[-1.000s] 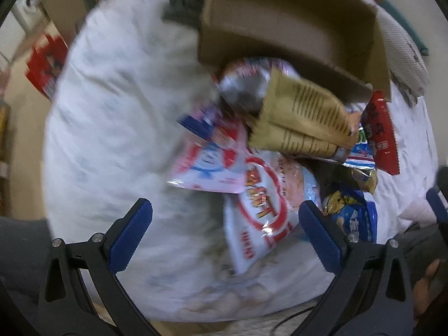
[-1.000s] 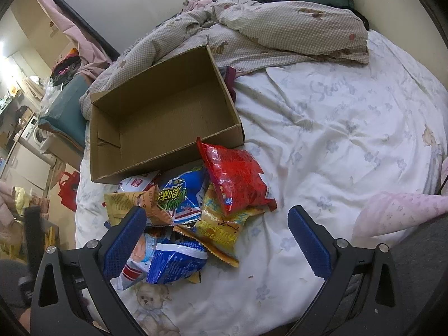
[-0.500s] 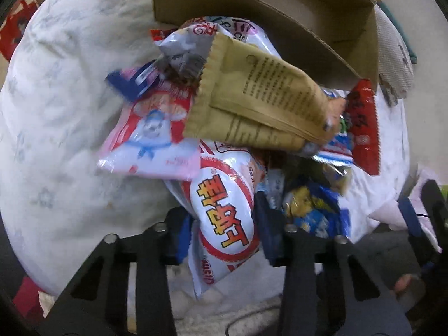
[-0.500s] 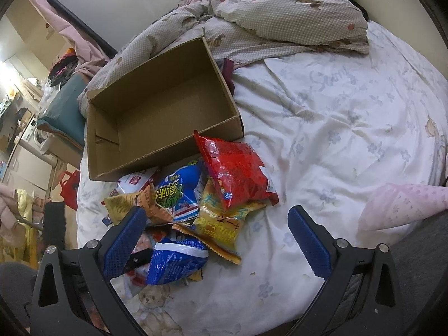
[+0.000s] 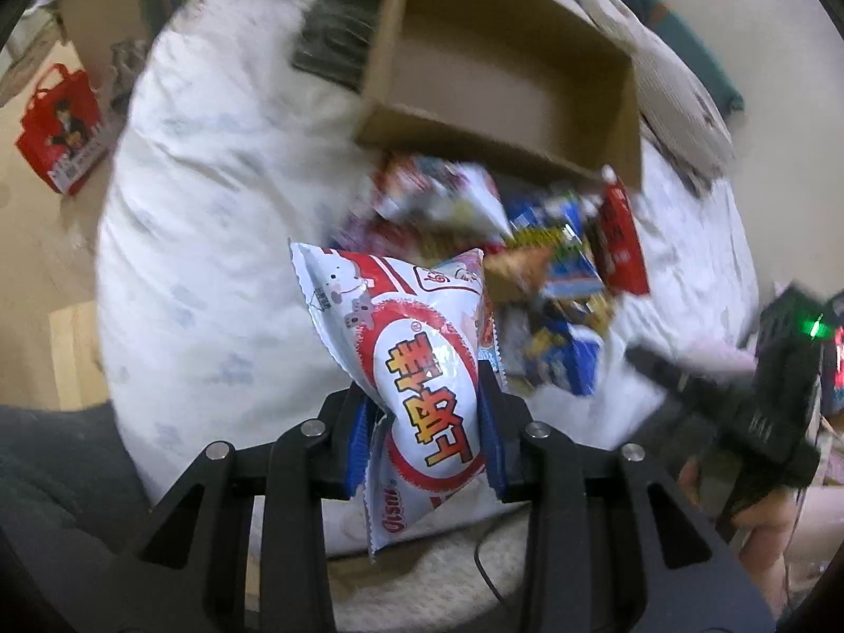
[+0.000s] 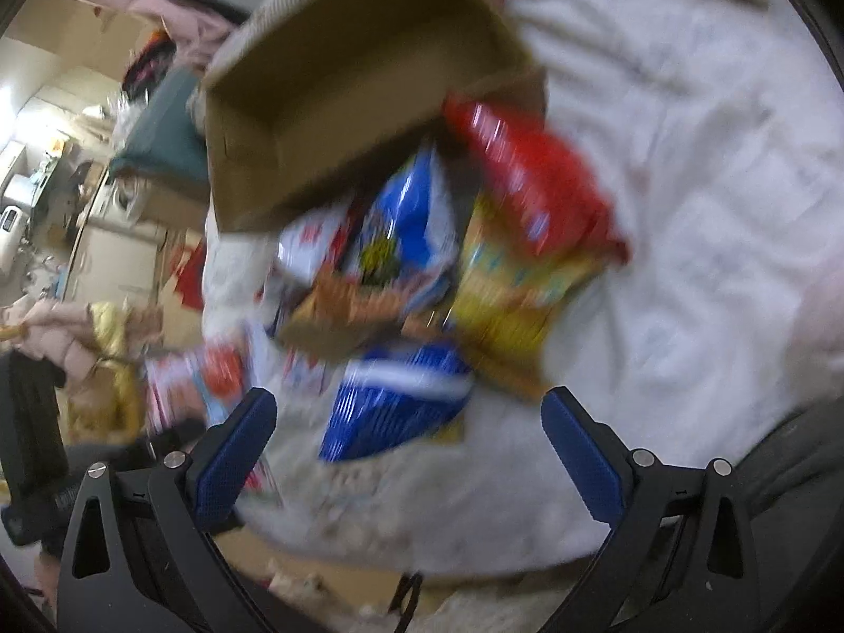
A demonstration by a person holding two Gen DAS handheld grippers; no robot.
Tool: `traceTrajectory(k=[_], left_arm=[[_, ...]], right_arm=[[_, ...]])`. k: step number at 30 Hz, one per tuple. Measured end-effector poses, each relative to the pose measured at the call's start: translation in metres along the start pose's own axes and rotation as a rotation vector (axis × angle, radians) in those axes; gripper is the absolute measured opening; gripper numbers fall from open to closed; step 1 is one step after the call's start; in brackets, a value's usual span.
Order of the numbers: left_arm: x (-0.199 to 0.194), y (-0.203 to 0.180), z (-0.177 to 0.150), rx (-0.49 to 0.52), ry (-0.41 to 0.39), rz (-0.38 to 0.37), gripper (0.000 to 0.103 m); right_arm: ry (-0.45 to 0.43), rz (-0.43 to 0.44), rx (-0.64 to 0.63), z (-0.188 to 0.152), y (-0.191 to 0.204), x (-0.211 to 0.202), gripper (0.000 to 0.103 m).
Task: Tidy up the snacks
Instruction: 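Grasp the white-red snack bag with the left gripper while the right grasps the blue bag, then carry both bags into the cardboard box and open both grippers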
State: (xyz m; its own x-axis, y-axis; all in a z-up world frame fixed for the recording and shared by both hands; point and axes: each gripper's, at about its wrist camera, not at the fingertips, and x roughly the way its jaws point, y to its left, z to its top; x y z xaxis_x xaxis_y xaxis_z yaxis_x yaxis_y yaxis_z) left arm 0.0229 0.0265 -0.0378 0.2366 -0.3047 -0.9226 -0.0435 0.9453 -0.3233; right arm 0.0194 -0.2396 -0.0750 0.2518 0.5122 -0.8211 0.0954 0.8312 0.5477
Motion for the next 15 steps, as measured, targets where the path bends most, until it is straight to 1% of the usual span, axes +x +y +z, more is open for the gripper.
traceTrajectory(k=[2,3,4,8,10,11,12,13,14,15], left_arm=[[-0.001,0.011,0.012,-0.027,-0.017,-0.008,0.03],[0.001,0.013,0.015,-0.031,-0.031,-0.003,0.03],[0.004,0.012,0.018,-0.035,-0.038,-0.001,0.03],[0.009,0.019,0.012,-0.049,-0.038,-0.022,0.03],[0.007,0.016,0.013,-0.028,-0.049,-0.021,0.03],[0.006,0.014,0.013,-0.017,-0.058,-0.021,0.03],[0.006,0.012,0.014,-0.011,-0.064,-0.023,0.03],[0.005,0.011,0.014,-0.004,-0.07,-0.025,0.03],[0.004,0.01,0.013,-0.001,-0.072,-0.025,0.03],[0.004,0.011,0.012,0.0,-0.072,-0.026,0.03]], right_arm=[[0.06,-0.017,0.005,-0.005,0.006,0.017,0.1],[0.071,-0.028,0.002,-0.006,0.009,0.022,0.1],[0.075,-0.041,-0.009,-0.008,0.014,0.028,0.1],[0.062,-0.159,-0.067,-0.009,0.03,0.048,0.099],[0.052,-0.219,-0.102,-0.011,0.033,0.055,0.088],[0.053,-0.225,-0.111,-0.011,0.034,0.058,0.07],[0.064,-0.216,-0.112,-0.01,0.032,0.061,0.061],[0.076,-0.202,-0.102,-0.01,0.032,0.061,0.059],[0.067,-0.196,-0.099,-0.01,0.031,0.06,0.057],[0.049,-0.21,-0.111,-0.012,0.032,0.056,0.055]])
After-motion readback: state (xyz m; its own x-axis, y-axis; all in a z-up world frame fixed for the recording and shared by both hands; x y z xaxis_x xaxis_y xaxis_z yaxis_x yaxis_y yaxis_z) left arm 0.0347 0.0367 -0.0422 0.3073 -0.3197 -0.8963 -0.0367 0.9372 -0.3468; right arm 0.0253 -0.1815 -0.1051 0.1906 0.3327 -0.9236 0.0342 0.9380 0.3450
